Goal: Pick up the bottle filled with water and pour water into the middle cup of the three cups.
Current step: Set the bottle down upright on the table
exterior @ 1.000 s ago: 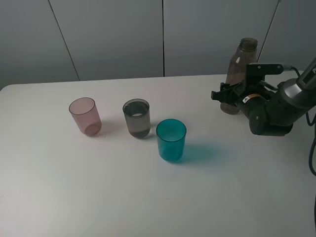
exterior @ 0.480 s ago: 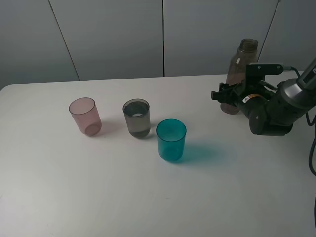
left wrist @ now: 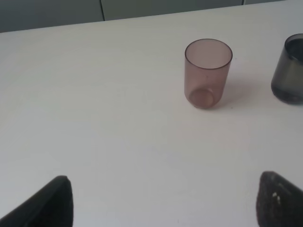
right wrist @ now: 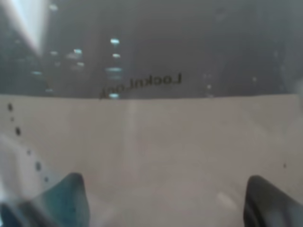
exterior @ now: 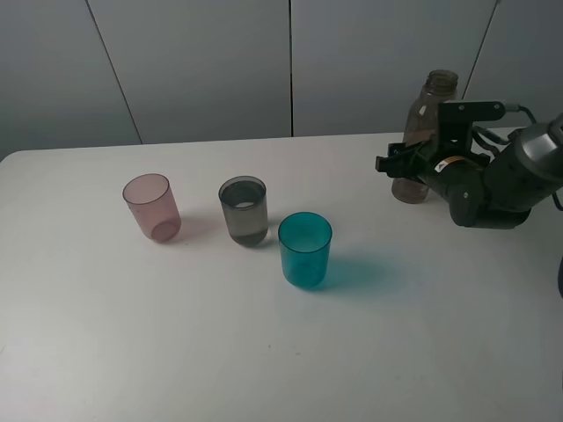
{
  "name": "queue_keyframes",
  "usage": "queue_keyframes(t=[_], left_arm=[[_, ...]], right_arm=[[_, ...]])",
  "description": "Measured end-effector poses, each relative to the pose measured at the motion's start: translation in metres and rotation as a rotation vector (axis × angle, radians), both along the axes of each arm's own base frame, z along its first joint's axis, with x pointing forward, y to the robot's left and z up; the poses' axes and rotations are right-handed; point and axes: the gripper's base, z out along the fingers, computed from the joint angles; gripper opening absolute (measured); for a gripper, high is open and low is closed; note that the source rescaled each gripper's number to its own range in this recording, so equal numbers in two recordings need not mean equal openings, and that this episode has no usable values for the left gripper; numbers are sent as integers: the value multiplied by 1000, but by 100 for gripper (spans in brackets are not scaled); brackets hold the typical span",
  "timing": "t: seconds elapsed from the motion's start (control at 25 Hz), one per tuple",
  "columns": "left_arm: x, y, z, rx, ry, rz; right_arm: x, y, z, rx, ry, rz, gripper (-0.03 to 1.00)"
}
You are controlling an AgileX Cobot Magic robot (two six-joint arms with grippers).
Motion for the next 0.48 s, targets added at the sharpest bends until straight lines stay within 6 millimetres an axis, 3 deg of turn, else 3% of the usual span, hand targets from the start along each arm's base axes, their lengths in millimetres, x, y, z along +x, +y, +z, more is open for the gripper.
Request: queue_keyframes(t=[0.48], left_arm=[[0, 0, 0, 0, 0, 0]], right_arm=[[-15, -2, 10, -31, 73, 30, 30]])
